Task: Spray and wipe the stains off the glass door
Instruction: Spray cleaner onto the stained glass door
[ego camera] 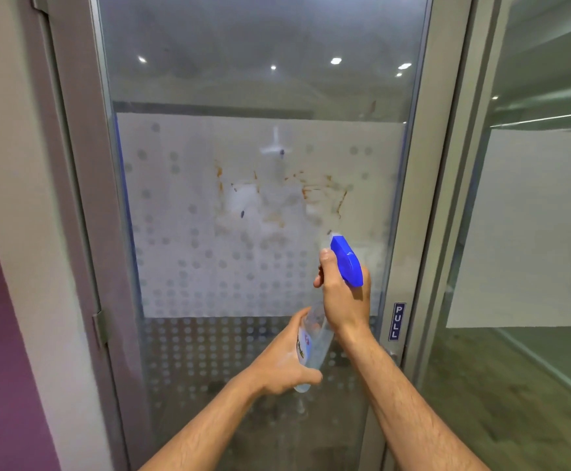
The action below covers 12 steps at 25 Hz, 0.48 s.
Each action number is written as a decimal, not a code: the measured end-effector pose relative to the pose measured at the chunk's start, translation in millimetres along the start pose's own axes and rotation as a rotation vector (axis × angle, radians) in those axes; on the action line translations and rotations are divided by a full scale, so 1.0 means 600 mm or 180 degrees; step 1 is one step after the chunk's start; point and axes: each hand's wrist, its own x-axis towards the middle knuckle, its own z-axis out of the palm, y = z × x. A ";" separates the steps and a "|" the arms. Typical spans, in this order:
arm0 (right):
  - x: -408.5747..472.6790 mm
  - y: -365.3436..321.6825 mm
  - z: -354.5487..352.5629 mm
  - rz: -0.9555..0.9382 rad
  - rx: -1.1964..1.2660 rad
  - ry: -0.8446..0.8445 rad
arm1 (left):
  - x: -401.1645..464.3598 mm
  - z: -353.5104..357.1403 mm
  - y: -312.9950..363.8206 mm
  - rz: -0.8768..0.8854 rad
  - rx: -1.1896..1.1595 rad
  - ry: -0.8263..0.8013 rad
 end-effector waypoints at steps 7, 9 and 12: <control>0.055 -0.027 -0.038 0.0002 0.0363 0.0100 | 0.060 0.005 0.054 0.0237 -0.0013 -0.0132; 0.070 -0.036 -0.044 0.0085 0.0392 0.0143 | 0.072 0.003 0.062 0.0266 -0.0012 -0.0148; 0.076 -0.035 -0.054 0.0287 0.0334 0.0393 | 0.078 0.006 0.065 0.0214 0.0055 -0.0200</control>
